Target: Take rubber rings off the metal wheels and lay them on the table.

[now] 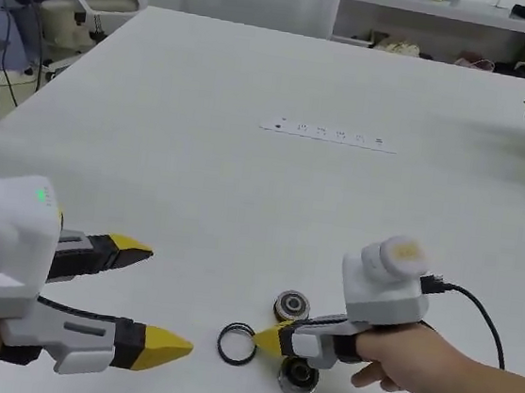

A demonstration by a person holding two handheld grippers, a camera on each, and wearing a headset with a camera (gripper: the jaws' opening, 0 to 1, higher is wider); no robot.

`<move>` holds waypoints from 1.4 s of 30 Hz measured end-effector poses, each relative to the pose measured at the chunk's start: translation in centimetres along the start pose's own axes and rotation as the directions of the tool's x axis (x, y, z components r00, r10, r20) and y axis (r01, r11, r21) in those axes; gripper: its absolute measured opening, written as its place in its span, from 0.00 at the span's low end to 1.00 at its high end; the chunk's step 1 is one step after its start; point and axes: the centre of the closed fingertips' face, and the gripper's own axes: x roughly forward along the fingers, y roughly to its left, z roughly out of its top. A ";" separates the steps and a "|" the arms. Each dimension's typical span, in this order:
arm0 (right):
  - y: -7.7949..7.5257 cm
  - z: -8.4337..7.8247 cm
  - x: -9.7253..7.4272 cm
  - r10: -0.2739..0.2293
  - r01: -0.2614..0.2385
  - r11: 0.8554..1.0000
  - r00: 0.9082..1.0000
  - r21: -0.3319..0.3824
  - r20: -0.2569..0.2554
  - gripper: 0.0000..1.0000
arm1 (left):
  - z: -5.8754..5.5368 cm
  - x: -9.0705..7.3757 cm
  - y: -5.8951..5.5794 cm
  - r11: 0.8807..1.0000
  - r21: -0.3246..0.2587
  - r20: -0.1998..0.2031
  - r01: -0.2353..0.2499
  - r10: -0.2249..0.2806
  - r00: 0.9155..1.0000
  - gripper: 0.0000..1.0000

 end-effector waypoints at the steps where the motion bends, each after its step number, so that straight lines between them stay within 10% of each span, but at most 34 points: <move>1: 0.0 0.0 0.0 0.001 -0.001 1.000 1.000 -0.001 0.000 0.00 | 0.0 0.0 0.0 1.000 -0.001 0.000 0.000 0.000 1.000 0.65; 42: -0.3 2.0 -3.2 -0.022 0.026 0.999 0.996 -0.038 0.087 0.09 | 0.3 0.5 0.4 1.000 -0.001 -0.025 0.009 -0.009 1.000 0.63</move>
